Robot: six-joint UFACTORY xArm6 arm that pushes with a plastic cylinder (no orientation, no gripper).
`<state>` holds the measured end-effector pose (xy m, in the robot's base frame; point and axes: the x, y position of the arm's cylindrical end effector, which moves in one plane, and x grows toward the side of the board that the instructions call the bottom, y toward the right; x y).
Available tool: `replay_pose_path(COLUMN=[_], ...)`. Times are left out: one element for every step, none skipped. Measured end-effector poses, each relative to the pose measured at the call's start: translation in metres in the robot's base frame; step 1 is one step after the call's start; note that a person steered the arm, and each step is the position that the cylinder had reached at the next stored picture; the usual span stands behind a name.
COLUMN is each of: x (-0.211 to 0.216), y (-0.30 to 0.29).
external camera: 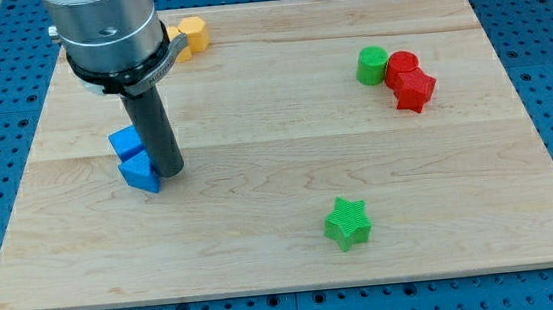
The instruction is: Slide green circle to the closer of the green star
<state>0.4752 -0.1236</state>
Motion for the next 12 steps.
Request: replay_pose_path(x=[0.001, 0.006, -0.026, -0.1, -0.174, -0.216, -0.219, -0.186, -0.152, -0.136, -0.108, -0.08], y=[0.004, 0.038, 0.048, 0.057, 0.114, 0.195, 0.258, 0.257, 0.257, 0.252, 0.25, 0.246])
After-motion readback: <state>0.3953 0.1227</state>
